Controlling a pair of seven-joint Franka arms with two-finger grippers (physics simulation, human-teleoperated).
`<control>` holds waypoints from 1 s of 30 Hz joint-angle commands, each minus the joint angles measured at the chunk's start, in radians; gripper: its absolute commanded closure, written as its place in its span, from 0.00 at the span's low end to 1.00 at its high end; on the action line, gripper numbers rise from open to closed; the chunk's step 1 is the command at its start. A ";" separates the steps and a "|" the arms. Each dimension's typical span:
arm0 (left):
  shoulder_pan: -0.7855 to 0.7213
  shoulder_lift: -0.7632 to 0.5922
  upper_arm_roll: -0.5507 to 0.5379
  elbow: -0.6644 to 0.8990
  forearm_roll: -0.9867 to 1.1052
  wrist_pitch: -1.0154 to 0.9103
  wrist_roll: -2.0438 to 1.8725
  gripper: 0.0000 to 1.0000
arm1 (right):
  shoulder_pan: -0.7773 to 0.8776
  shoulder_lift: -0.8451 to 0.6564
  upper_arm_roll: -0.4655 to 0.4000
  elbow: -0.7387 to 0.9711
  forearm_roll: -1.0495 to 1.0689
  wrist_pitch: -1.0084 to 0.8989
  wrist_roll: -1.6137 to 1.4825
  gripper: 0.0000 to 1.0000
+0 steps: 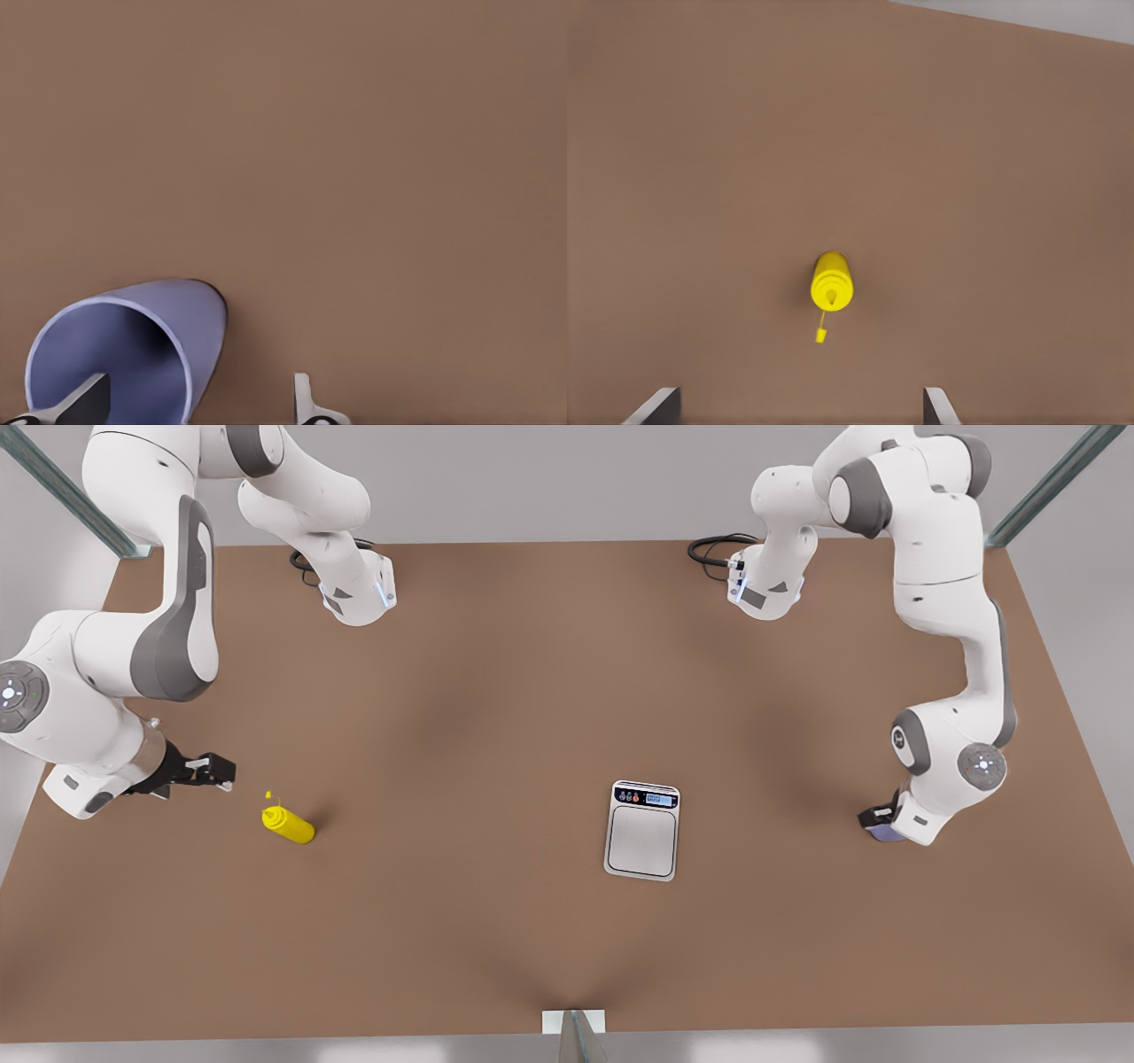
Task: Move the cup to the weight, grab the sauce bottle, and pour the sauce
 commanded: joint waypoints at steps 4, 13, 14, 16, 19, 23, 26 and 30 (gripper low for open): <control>0.001 0.005 0.000 -0.007 -0.003 0.017 0.015 0.05 | 0.001 0.004 0.000 0.002 0.000 0.000 0.000 0.00; 0.000 0.043 0.003 -0.007 -0.003 0.020 0.020 0.54 | 0.002 0.006 0.000 0.002 0.000 0.008 0.000 0.00; 0.000 0.043 0.003 -0.006 -0.001 0.020 0.028 0.56 | 0.002 0.007 0.000 0.002 0.000 0.008 0.000 0.00; 0.000 0.041 0.003 -0.006 -0.001 0.019 0.044 0.63 | 0.004 0.007 0.000 0.002 0.000 0.009 0.000 0.00; 0.000 0.040 0.003 -0.004 -0.001 0.022 0.044 0.68 | 0.004 0.006 0.000 0.002 0.000 0.008 0.000 0.00; 0.000 0.037 0.003 -0.004 -0.003 0.020 0.044 0.79 | 0.002 0.006 0.000 0.002 0.000 0.006 -0.001 0.00; 0.000 0.035 0.003 -0.004 -0.001 0.019 0.044 0.79 | 0.001 0.006 0.000 0.003 0.000 0.008 0.000 0.00; 0.000 0.029 0.003 0.000 -0.003 0.012 0.044 0.79 | 0.001 0.006 0.000 0.005 0.000 0.008 0.000 0.00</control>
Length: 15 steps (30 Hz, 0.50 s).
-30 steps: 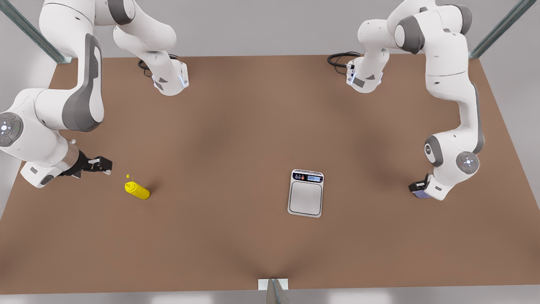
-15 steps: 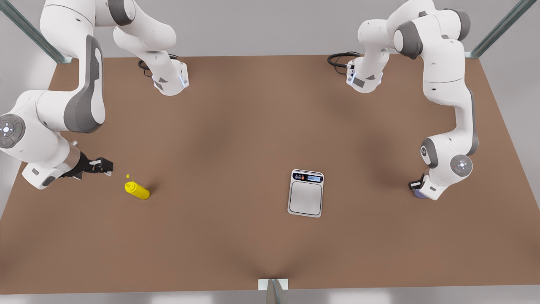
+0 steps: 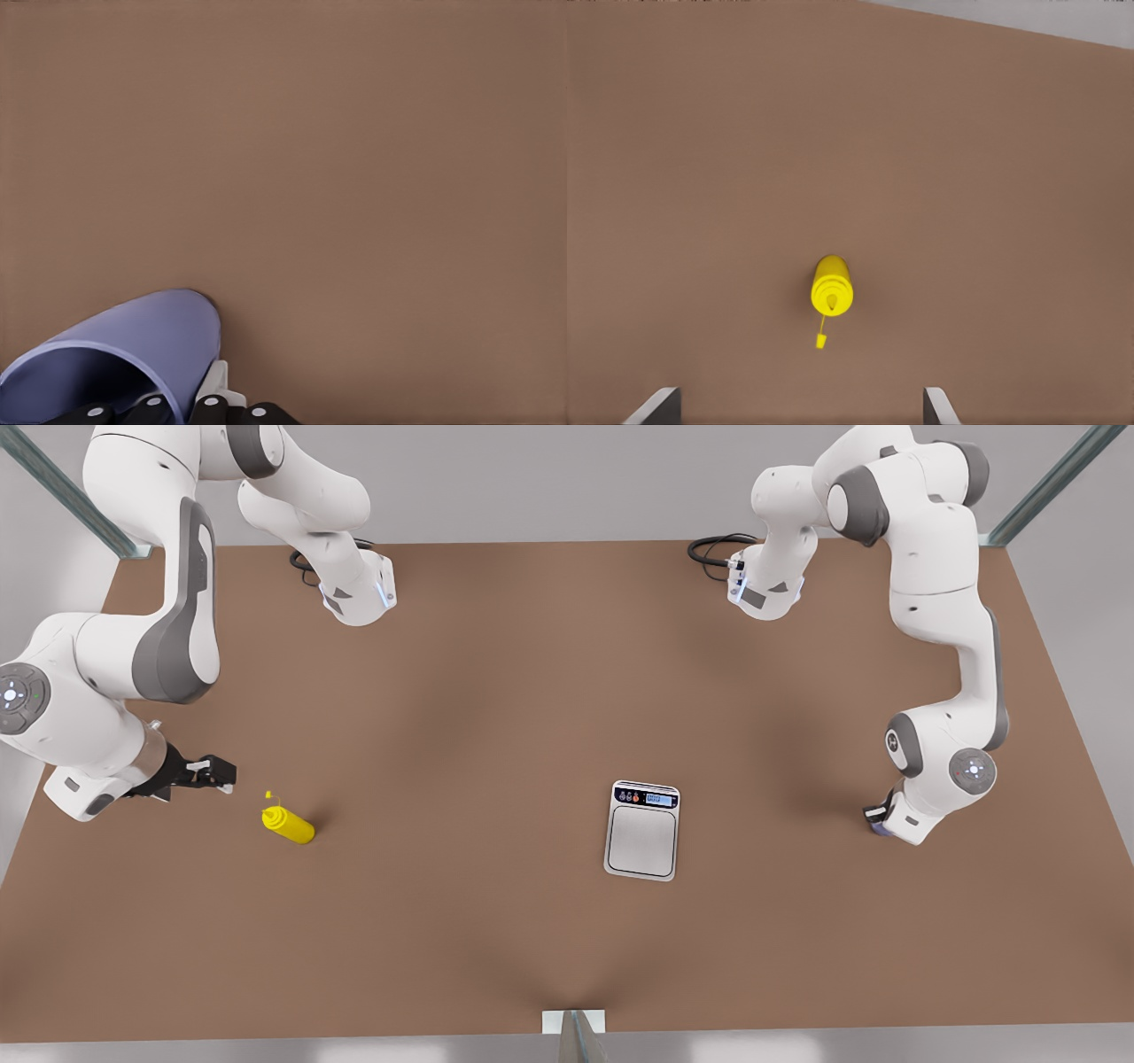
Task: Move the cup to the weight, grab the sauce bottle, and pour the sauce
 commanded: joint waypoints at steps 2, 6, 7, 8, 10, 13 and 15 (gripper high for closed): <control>0.000 -0.003 0.000 0.001 -0.018 -0.003 0.003 0.79 | 0.000 0.000 0.000 0.000 0.000 0.000 -0.008 0.00; -0.001 -0.044 -0.003 0.005 -0.019 -0.024 -0.002 0.79 | -0.072 0.011 0.000 -0.009 0.026 0.031 -0.322 0.00; -0.001 -0.048 -0.012 0.005 -0.019 -0.024 -0.002 0.79 | -0.104 0.023 0.000 -0.017 0.072 0.049 -0.441 0.00; -0.001 -0.064 -0.031 0.005 -0.021 -0.026 -0.005 0.79 | -0.166 0.024 0.000 -0.078 0.155 0.126 -0.648 0.00; -0.001 -0.074 -0.068 0.005 -0.082 -0.030 -0.014 0.79 | -0.224 0.034 0.000 -0.147 0.308 0.158 -0.939 0.00; -0.003 -0.072 -0.135 0.036 -0.090 -0.056 -0.127 0.79 | -0.289 0.080 0.000 -0.204 0.505 0.143 -1.388 0.00; -0.004 -0.068 -0.187 0.059 -0.090 -0.070 -0.230 0.79 | -0.339 0.161 0.000 -0.202 0.583 0.146 -1.629 0.00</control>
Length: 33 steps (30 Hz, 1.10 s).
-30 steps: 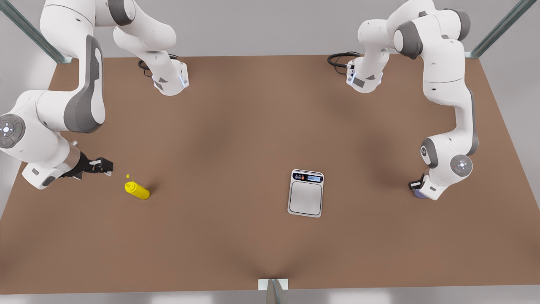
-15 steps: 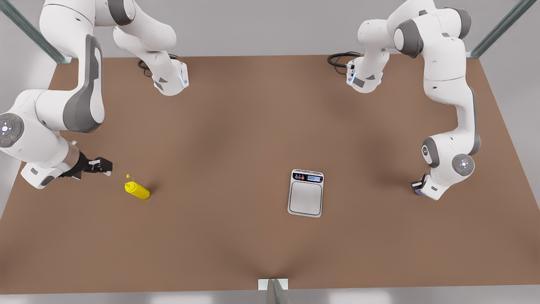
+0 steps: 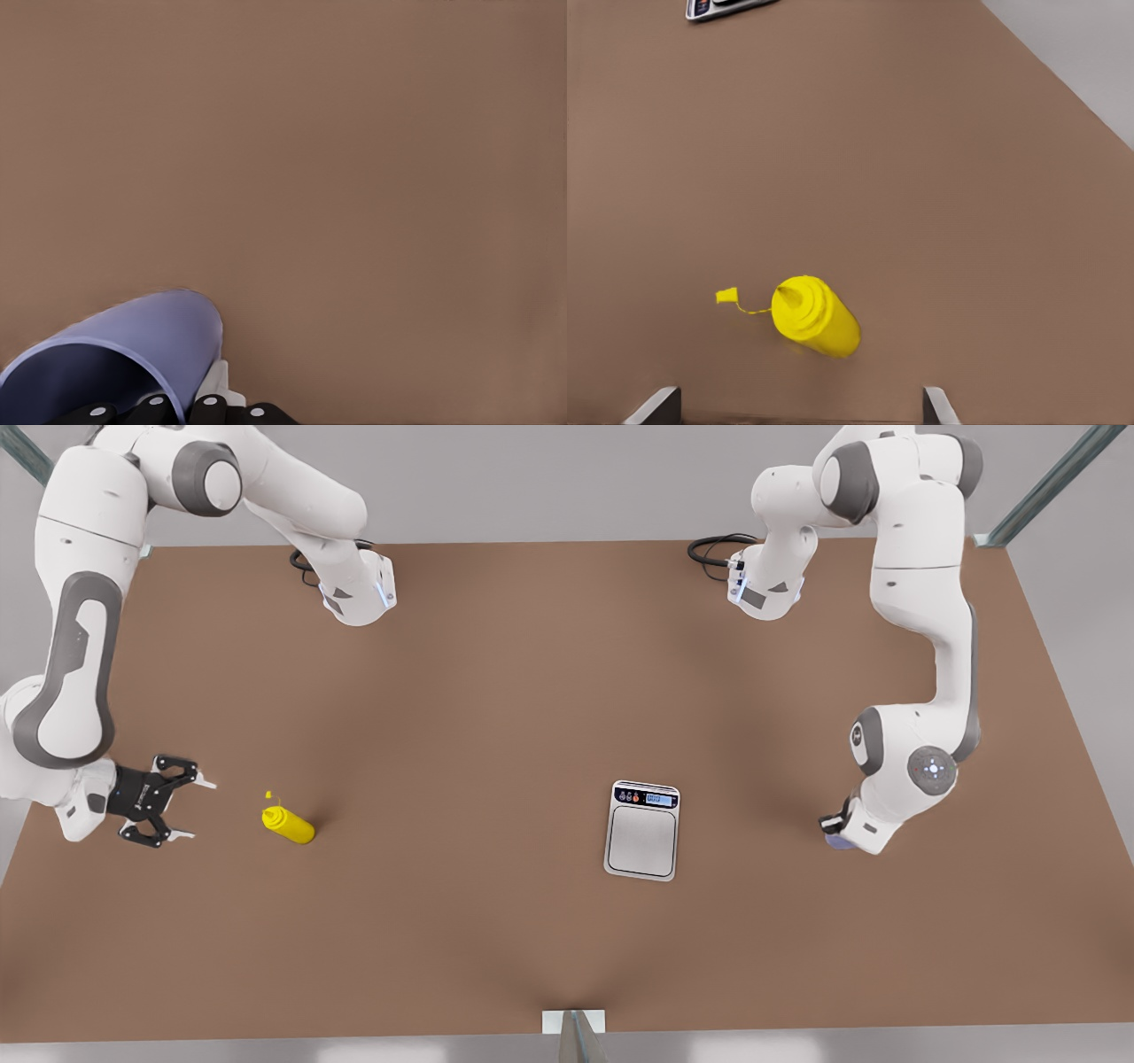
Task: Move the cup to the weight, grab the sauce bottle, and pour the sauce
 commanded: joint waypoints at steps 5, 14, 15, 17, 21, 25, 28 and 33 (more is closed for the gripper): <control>-0.114 0.006 -0.001 0.049 -0.097 -0.059 -0.199 0.79 | -0.053 0.040 0.000 -0.078 0.078 0.008 -0.122 0.00; -0.263 0.060 -0.005 0.165 -0.096 -0.083 -0.470 0.79 | -0.132 0.152 0.000 -0.193 0.351 0.042 -0.375 0.00; -0.284 0.077 -0.005 0.194 -0.096 -0.098 -0.511 0.79 | -0.130 0.152 0.000 -0.205 0.357 0.057 -0.383 0.00; -0.324 0.115 -0.005 0.265 -0.096 -0.122 -0.605 0.79 | -0.124 0.170 0.000 -0.208 0.373 0.061 -0.409 0.00; -0.389 0.143 -0.005 0.326 -0.097 -0.125 -0.726 0.79 | -0.106 0.190 0.003 -0.208 0.428 0.074 -0.418 0.00; -0.433 0.225 -0.005 0.466 -0.096 -0.207 -0.838 0.79 | -0.096 0.195 0.006 -0.220 0.471 0.097 -0.432 0.00; -0.467 0.238 -0.005 0.469 -0.091 -0.209 -0.860 0.79 | -0.089 0.210 0.008 -0.234 0.485 0.105 -0.457 0.00; -0.505 0.268 -0.005 0.468 -0.090 -0.195 -0.921 0.79 | -0.063 0.244 0.014 -0.231 0.521 0.116 -0.483 0.00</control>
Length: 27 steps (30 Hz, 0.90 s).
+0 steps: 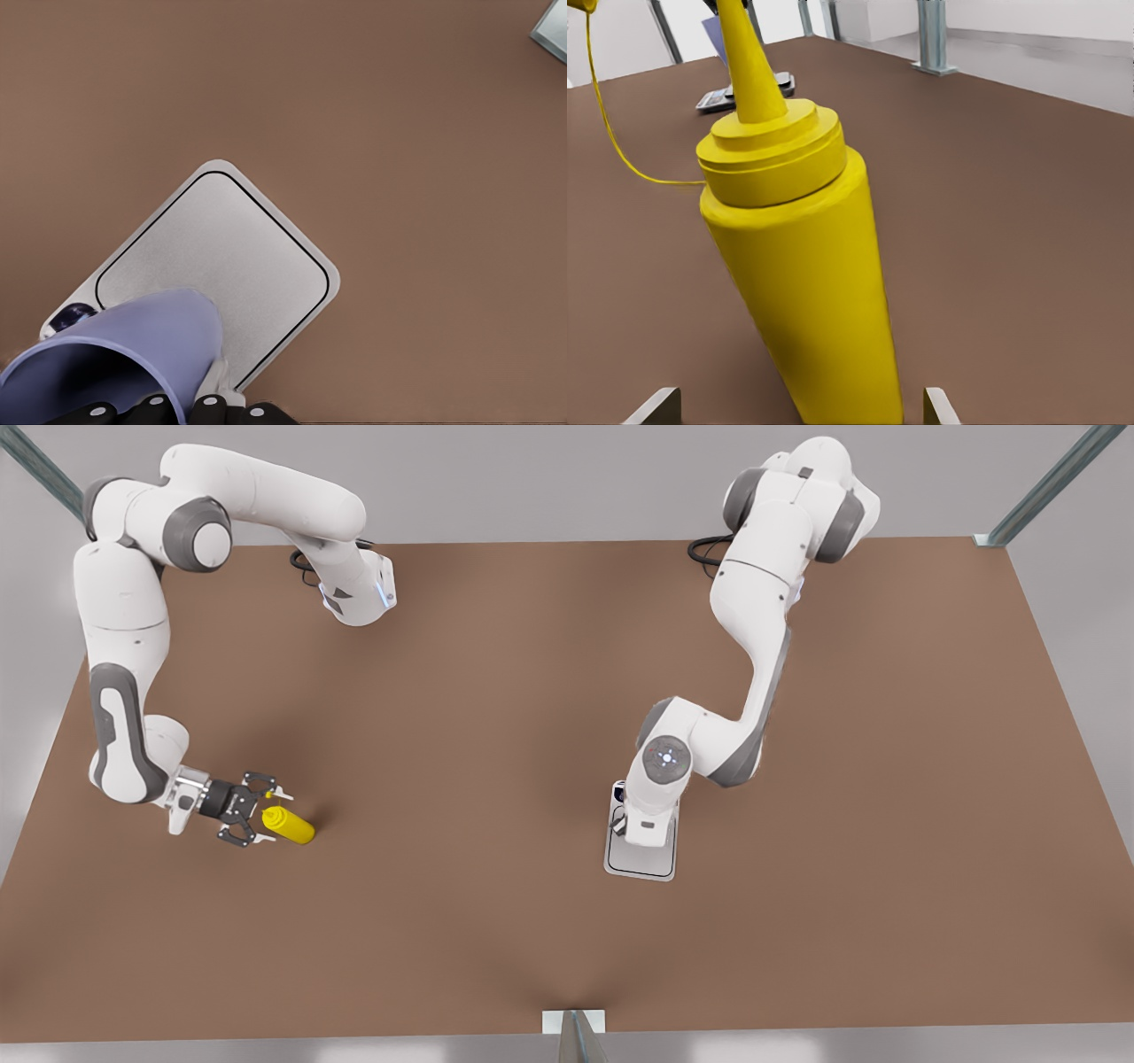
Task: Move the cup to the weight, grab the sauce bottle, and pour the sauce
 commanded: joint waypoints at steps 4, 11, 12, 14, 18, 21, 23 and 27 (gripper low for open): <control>-0.011 0.012 0.000 0.003 -0.030 0.012 -0.004 0.78 | 0.006 0.002 0.000 0.002 0.005 0.005 -0.002 0.00; -0.011 0.020 0.000 0.003 -0.030 0.026 0.010 0.24 | 0.022 0.021 0.000 0.006 0.045 0.006 -0.048 0.00; -0.011 0.020 0.000 0.003 -0.030 0.025 0.010 0.24 | 0.022 0.022 0.002 0.006 0.047 0.006 -0.048 0.00; -0.011 0.015 0.000 0.003 -0.030 0.023 0.008 0.24 | 0.031 0.031 0.002 0.006 0.065 0.005 -0.062 0.00; -0.011 0.009 0.000 0.003 -0.027 0.022 0.010 0.24 | 0.031 0.036 0.002 0.005 0.065 0.003 -0.073 0.00; -0.009 -0.009 0.002 0.003 -0.032 0.014 0.011 0.24 | 0.031 0.036 0.002 0.005 0.065 0.003 -0.073 0.28; -0.009 -0.041 0.005 0.003 -0.038 0.009 0.008 0.24 | 0.031 0.036 0.002 0.005 0.065 0.003 -0.073 0.29; 0.040 -0.138 0.017 0.005 -0.105 -0.069 0.068 0.24 | 0.031 0.036 0.002 0.006 0.065 0.003 -0.073 0.31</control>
